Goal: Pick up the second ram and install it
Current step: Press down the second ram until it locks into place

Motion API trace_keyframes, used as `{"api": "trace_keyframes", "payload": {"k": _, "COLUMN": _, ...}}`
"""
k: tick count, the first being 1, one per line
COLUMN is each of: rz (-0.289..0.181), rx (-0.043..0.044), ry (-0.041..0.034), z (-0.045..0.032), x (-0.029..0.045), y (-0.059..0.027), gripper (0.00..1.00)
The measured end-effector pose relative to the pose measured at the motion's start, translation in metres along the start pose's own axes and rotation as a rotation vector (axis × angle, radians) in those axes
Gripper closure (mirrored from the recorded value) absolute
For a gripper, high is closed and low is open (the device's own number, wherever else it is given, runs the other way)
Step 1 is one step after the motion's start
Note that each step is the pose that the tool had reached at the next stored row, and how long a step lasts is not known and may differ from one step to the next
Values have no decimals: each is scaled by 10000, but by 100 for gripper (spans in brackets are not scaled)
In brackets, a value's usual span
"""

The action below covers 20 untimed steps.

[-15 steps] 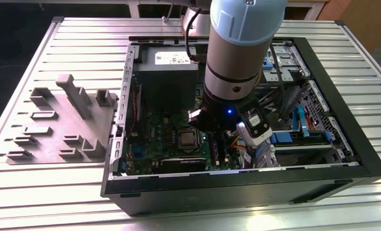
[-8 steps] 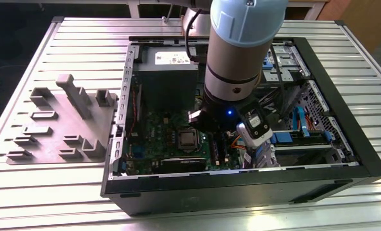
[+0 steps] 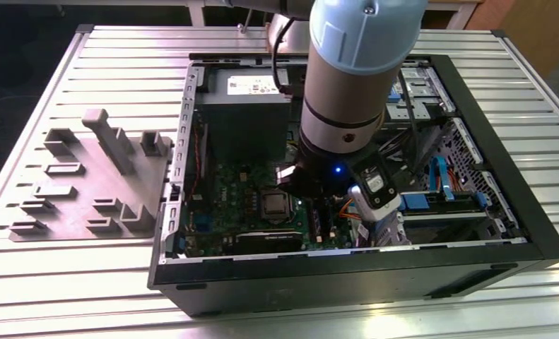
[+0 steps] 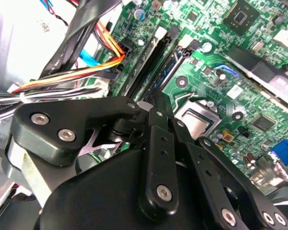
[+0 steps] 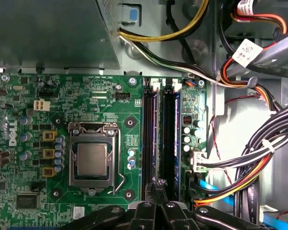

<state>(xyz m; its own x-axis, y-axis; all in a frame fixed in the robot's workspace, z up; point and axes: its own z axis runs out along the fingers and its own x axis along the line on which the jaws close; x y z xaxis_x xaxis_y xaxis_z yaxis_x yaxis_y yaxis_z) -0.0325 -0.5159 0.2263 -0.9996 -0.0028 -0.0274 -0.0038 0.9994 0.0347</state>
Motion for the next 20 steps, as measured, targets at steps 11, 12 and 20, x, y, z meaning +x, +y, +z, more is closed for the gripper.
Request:
{"api": "trace_keyframes", "payload": {"k": 11, "rz": 0, "rx": 3, "ry": 1, "z": 41, "x": 1, "y": -21, "gripper": 90}}
{"api": "trace_keyframes", "payload": {"k": 12, "rz": -1, "rx": 1, "ry": 0, "z": 46, "x": 1, "y": -21, "gripper": 90}}
{"api": "trace_keyframes", "payload": {"k": 20, "rz": -1, "rx": 2, "ry": 0, "z": 70, "x": 2, "y": -22, "gripper": 90}}
